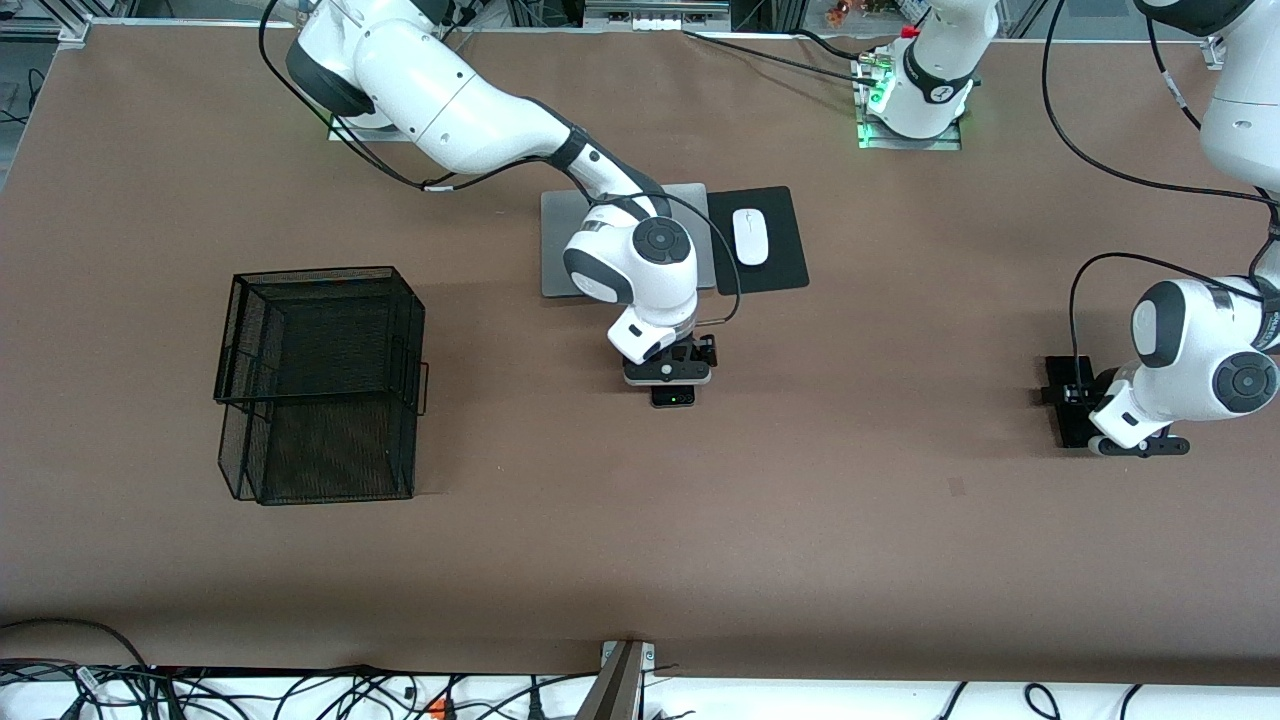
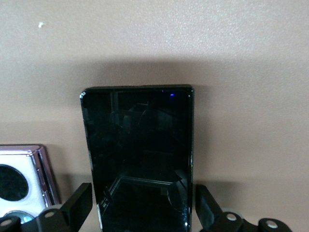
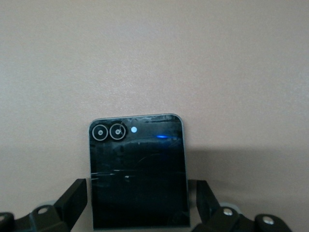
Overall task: Place phones with both arms
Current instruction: 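Grasp the tall black phone with the left gripper while the right gripper holds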
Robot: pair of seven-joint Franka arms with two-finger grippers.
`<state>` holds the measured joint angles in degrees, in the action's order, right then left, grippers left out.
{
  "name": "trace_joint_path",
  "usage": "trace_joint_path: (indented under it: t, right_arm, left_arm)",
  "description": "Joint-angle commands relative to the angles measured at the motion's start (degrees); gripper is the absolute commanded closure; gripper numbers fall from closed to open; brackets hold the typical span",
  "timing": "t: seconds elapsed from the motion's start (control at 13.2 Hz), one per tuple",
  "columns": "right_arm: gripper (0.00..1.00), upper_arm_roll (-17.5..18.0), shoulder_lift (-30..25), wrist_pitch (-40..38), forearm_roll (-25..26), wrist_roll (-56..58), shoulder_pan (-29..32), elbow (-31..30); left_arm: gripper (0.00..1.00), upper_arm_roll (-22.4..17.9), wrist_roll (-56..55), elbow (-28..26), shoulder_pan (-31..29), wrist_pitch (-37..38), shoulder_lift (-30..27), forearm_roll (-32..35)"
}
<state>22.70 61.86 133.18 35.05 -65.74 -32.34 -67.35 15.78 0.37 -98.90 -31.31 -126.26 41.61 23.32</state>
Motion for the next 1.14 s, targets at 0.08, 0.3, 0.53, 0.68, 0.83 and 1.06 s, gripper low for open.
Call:
trace_joint_path:
  t: [0.08,0.3,0.53,0.68,0.83,1.06]
  right_arm:
    - [0.23,0.2,1.5,0.1,1.2,-2.6,-0.4,1.8]
    - [0.73,0.2,1.4,0.1,1.3,-1.7,0.0,1.8]
    - [0.87,0.5,0.3,-1.8,1.3,-1.1,0.7,2.0]
    - [0.88,2.2,-1.6,-6.5,1.1,-0.5,1.7,2.0]
    - [0.88,6.3,-4.8,-12.5,1.1,1.2,3.7,2.1]
    - [0.87,11.4,-9.5,-24.0,0.5,3.9,6.3,5.6]
  left_arm:
    - [0.50,0.3,1.4,-0.2,-0.6,0.2,0.0,-3.8]
    - [0.57,1.0,1.2,1.0,-0.2,2.5,-1.1,-3.9]
    - [0.57,5.1,1.2,9.4,-0.2,15.6,-1.4,-3.9]
    - [0.57,8.2,0.8,15.6,-0.1,24.4,-1.4,-4.1]
    - [0.57,10.4,0.3,19.4,0.0,29.6,-1.4,-8.3]
    - [0.57,13.5,-0.5,22.9,0.1,34.0,-1.4,-16.3]
